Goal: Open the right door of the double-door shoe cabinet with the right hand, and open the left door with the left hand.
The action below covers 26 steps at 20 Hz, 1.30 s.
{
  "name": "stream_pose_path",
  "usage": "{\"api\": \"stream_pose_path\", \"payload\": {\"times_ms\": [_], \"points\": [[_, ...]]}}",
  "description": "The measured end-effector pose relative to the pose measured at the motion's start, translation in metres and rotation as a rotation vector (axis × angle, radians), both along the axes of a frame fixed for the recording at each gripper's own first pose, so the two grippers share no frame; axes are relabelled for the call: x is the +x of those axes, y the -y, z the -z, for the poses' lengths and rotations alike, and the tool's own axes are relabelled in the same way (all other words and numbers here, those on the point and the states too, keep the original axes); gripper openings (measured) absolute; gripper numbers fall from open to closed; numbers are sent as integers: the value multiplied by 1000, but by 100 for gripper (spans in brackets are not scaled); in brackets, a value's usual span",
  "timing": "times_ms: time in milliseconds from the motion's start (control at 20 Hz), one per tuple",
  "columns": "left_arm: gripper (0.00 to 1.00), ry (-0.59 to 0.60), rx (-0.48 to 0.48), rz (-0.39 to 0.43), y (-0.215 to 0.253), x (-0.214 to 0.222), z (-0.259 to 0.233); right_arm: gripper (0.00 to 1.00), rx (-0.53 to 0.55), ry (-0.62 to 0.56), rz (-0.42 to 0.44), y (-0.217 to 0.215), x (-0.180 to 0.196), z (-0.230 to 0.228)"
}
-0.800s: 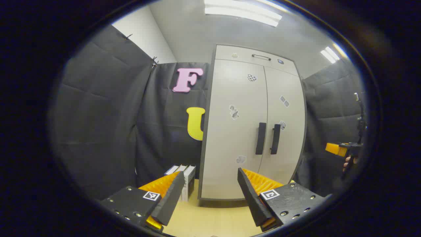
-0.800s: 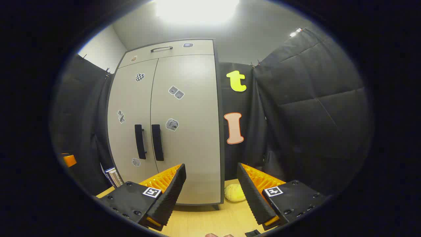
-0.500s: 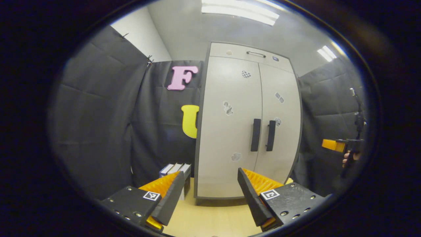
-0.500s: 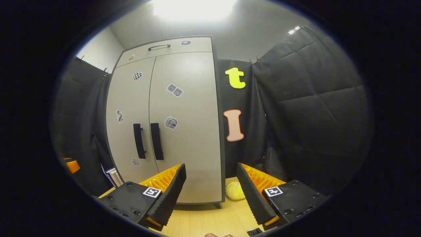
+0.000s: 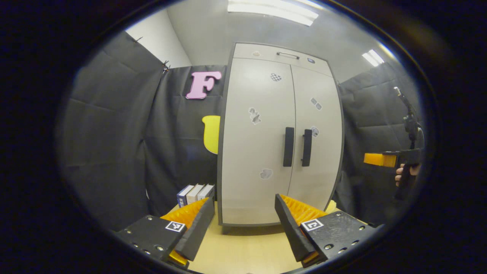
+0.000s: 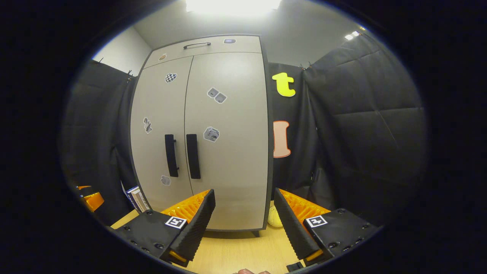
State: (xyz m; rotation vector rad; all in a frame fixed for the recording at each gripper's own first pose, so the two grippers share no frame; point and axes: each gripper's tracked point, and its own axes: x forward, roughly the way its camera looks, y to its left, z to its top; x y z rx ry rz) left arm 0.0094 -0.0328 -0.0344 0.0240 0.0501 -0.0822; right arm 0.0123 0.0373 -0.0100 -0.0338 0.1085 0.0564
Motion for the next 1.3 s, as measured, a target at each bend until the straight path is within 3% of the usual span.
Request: {"api": "stream_pose_path", "payload": {"times_ms": [50, 150, 200, 550, 900, 1000, 1050, 1300], "points": [[94, -5, 0, 1, 1, -1, 1, 98, -2, 0, -10, -5, 1, -1], [94, -11, -12, -12, 0, -5, 1, 93, 37, 24, -28, -13, 2, -3], [94, -10, -28, -25, -2, -6, -1, 98, 52, 25, -33, -17, 4, -1], [94, -28, -40, -68, -21, -23, 11, 98, 64, -25, -98, -48, 9, 19], [94, -56, -110, -94, -30, -34, 23, 98, 84, -37, -123, -65, 36, 1], [94, -48, -94, -98, -32, -33, 22, 93, 97, -24, -126, -68, 47, -10], [94, -47, -78, -101, -33, -33, 21, 98, 93, -9, -123, -69, 53, -17], [94, -89, -39, -99, -33, -36, 33, 98, 90, 20, -149, -93, 90, -49]]}}
